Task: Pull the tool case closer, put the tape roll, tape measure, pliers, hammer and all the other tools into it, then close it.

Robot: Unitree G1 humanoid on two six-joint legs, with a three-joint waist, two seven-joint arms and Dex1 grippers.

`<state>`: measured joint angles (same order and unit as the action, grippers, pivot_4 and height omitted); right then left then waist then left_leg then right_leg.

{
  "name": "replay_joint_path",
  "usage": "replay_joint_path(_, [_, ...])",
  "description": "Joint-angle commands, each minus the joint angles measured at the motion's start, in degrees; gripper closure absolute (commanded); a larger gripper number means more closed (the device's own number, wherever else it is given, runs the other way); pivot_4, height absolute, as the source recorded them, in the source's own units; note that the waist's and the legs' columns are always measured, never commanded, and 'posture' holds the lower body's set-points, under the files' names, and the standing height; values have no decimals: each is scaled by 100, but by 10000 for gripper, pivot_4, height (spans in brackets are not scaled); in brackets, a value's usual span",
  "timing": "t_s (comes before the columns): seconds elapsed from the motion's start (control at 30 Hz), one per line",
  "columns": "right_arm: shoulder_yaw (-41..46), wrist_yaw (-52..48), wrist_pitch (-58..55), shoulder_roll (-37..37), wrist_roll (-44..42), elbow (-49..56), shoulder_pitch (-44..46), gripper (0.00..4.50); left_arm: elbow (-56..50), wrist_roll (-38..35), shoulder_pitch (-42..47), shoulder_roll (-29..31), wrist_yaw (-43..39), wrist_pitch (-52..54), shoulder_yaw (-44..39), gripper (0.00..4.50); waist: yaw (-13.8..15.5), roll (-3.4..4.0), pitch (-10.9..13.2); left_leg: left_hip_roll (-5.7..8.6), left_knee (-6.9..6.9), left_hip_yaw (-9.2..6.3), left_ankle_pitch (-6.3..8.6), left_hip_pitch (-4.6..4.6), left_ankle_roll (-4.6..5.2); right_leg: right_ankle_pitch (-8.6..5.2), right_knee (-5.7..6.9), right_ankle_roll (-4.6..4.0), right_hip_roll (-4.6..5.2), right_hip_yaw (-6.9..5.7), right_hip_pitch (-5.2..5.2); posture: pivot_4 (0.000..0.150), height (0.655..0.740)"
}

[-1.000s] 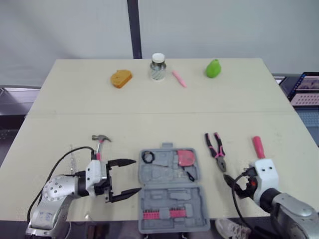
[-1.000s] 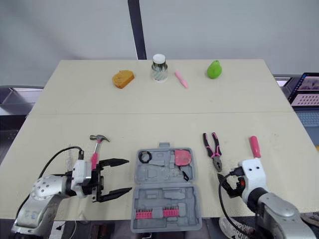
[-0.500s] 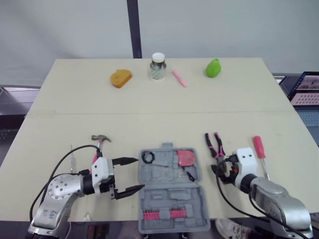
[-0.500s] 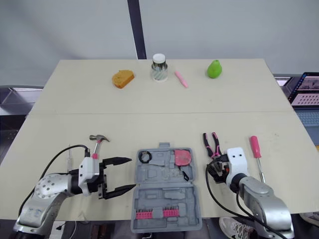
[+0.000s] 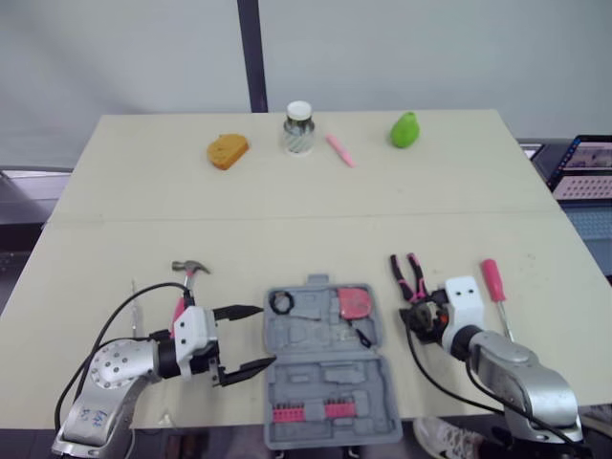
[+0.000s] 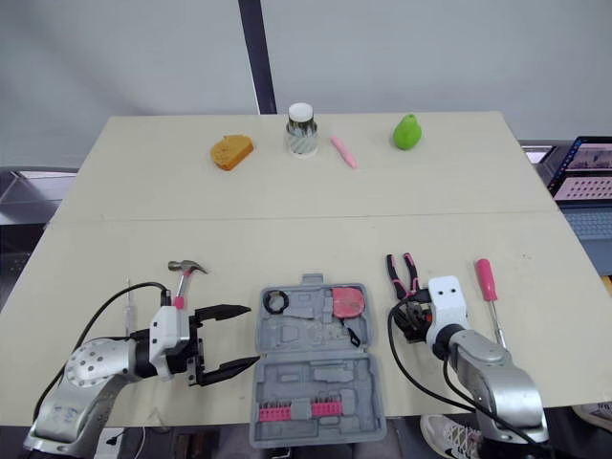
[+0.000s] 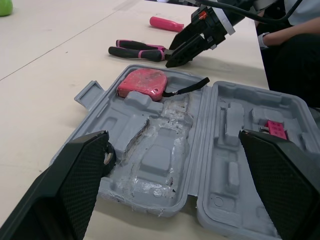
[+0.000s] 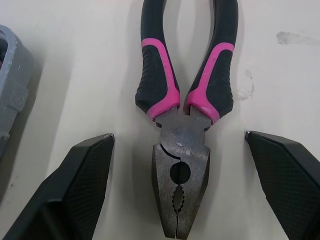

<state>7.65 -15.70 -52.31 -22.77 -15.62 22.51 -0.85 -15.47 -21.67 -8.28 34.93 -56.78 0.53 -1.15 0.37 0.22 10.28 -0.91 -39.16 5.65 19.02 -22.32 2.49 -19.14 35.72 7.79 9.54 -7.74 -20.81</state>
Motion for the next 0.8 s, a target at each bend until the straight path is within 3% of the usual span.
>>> replay_joint_path(0.03, [16,63,-11,10,48,-4,-48,9115,-192,23,-26,25,37,-92,-34,0,-17,0,0,0,0,0,0,0,0,0,0,0,0,0,-1,1500,6950])
replay_joint_path(0.2, [-13,58,33,44,107,-41,-5,33583,-165,39,-10,16,31,-133,-7,0,-50,0,0,0,6,0,0,0,0,0,1,0,0,0,-3,1500,6950])
replay_joint_path(0.23, [-16,54,43,47,114,-57,6,35405,-154,40,-4,15,27,-144,-4,0,-53,0,0,0,6,0,0,0,0,0,1,0,-1,0,-3,1500,6950])
replay_joint_path(0.6, [325,56,-67,-50,7,138,261,35334,-68,-80,127,-121,101,-123,-29,0,-53,0,0,0,6,7,0,-8,0,0,6,0,1,6,-18,1500,6950])
replay_joint_path(0.8, [372,-697,-304,-866,-376,844,327,35334,-59,-339,314,-81,223,230,-286,0,-43,4,3,7,5,14,-20,-53,7,1,17,1,4,11,-66,1500,6950])
